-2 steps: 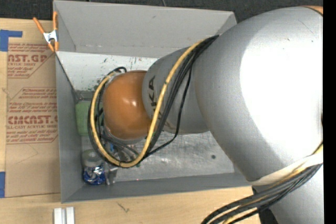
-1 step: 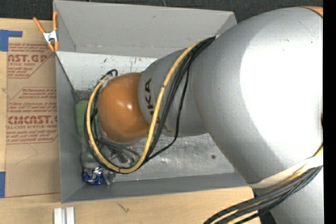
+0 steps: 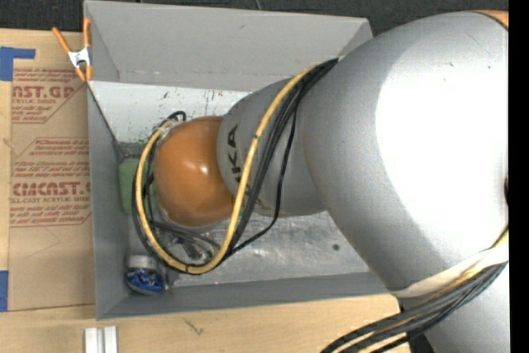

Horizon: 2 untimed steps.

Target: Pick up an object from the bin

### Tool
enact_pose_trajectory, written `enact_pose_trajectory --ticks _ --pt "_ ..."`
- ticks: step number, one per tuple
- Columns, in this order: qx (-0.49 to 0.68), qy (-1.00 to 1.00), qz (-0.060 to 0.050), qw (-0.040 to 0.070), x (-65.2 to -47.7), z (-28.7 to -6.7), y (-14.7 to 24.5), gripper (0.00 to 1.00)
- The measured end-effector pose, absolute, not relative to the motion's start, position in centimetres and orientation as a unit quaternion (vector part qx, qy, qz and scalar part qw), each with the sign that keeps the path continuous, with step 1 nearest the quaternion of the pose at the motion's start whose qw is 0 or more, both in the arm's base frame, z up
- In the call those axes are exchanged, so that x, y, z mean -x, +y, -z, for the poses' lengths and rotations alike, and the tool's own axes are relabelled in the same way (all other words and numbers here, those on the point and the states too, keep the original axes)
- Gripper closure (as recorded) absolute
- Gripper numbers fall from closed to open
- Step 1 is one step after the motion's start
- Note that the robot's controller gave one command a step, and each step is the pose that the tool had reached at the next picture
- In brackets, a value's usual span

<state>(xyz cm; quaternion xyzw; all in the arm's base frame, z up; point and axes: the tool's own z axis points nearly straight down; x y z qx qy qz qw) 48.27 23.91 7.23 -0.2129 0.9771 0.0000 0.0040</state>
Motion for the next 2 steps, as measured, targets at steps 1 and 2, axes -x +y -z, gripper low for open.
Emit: enact_pose_trajectory --ticks 1,2 --pt "0.352 0.936 0.001 0.004 -54.9 -17.8 17.1 1.00" --pt "0.367 0.930 0.000 0.006 -55.8 -29.4 17.1 1.00"
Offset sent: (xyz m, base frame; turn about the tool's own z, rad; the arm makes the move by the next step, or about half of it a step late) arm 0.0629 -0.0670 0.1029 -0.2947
